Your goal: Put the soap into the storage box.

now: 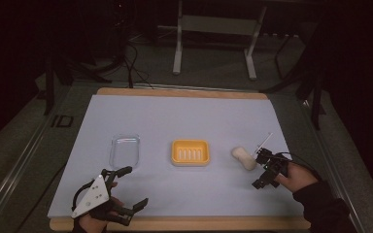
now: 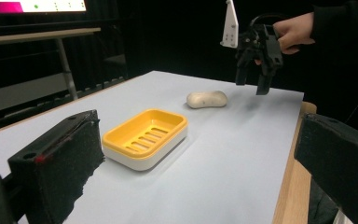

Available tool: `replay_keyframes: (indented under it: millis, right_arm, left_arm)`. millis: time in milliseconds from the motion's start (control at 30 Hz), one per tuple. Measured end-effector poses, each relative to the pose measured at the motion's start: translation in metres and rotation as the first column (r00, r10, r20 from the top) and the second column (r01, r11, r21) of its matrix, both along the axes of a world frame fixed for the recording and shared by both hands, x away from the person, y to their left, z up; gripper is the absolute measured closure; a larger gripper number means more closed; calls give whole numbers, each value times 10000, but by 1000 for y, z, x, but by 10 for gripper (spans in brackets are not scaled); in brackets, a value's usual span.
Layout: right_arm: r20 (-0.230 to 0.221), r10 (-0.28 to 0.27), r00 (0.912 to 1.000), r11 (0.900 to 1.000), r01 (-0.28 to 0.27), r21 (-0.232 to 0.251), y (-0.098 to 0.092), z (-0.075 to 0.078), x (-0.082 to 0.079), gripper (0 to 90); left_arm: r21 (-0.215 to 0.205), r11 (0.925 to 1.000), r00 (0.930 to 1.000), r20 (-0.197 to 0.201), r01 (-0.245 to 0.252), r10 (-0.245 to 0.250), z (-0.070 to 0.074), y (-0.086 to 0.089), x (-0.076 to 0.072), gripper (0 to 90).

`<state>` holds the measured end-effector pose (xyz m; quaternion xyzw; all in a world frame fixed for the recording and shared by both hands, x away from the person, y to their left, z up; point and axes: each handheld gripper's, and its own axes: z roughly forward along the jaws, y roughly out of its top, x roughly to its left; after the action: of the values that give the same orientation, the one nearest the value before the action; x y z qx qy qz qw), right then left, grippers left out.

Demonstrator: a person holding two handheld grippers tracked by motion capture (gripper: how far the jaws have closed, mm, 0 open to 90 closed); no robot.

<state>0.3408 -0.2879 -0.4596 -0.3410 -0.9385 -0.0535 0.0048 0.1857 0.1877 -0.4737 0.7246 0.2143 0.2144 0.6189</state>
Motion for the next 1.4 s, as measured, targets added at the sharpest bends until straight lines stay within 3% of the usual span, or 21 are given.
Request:
replay_keyframes:
  millis: [267,533,867,1067,1267,1400]
  right_arm:
    - [278,-208,9994,9994,200,278,-4,1,12,142]
    - [193,-69,9998,9981,57,621,-1,0,18,143]
    - [910,41,9958,9946,-134,1028,0,1,27,147]
    - [1028,66,9947,9903,-207,1374,0,0,32,147]
    - [1338,502,9897,9813,-738,1776,4,-3,34,163]
    - [1465,436,9882,9786,-717,1929,5,-4,37,167]
  left_arm:
    - [15,10000,10000,-12,18,-18,0,-1,0,11]
    - [69,10000,10000,-6,35,-35,0,-1,0,11]
    - [55,10000,10000,-42,75,-74,0,-1,0,11]
    - [40,10000,9999,-68,90,-90,0,-1,1,11]
    - [62,9999,9999,-65,105,-104,-1,-2,1,11]
    - [48,9999,9999,-77,109,-108,0,-2,1,11]
